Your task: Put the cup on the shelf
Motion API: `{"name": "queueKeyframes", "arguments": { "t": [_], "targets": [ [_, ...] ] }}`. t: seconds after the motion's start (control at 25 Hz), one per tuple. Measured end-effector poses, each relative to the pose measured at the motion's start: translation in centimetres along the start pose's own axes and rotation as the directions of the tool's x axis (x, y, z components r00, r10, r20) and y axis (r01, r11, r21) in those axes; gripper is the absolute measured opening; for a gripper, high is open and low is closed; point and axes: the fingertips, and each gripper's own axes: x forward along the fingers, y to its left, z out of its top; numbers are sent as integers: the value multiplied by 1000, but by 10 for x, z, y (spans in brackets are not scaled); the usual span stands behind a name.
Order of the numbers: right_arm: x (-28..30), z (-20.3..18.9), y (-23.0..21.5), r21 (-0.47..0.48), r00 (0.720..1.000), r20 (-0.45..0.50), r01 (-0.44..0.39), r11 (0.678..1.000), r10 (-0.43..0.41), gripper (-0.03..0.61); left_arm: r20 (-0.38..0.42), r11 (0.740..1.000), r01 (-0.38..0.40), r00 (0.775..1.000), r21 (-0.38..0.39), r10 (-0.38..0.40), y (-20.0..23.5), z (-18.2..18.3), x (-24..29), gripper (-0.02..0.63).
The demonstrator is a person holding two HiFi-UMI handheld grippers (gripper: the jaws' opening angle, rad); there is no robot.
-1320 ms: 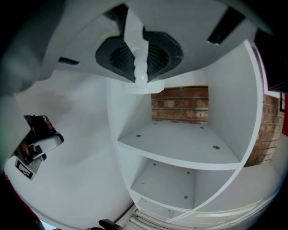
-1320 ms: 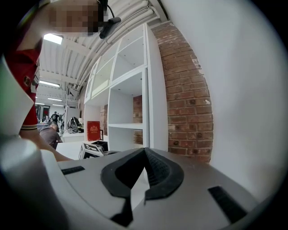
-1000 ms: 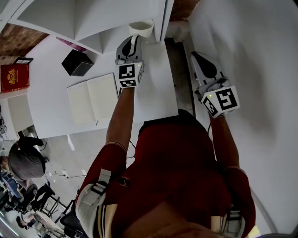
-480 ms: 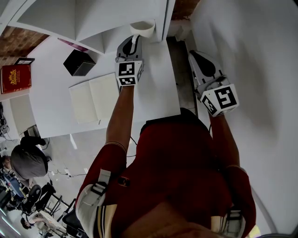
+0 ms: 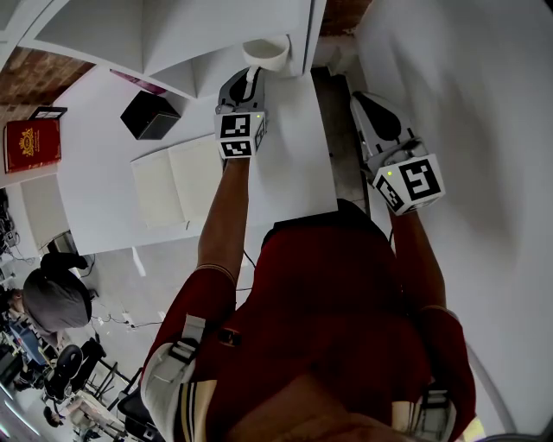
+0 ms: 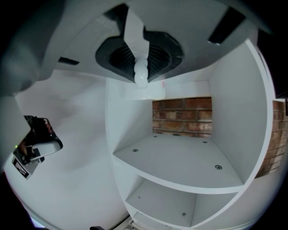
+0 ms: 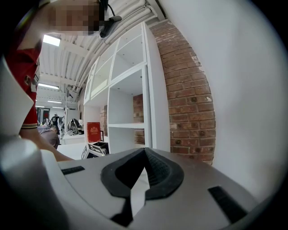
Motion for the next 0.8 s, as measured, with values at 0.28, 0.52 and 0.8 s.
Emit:
{"name": "queueKeyframes", "arguments": {
  "t": [0.28,0.52,0.8],
  "targets": [
    [-2,-2,-1,-1,1000,-5,0,1000,0,-3,-41,1000,5,999,-17,-5,-3,-14,2,46],
    [-4,-5,-3,-1,1000,-13,2,1000,-3,-3,-92,1000,11,996,-6,-12,-7,-25,4,46],
    [-2,-9,2,-1,1000,-17,-10,1000,10,-3,-133,999,43,990,18,-40,-13,-33,4,103]
  ]
}}
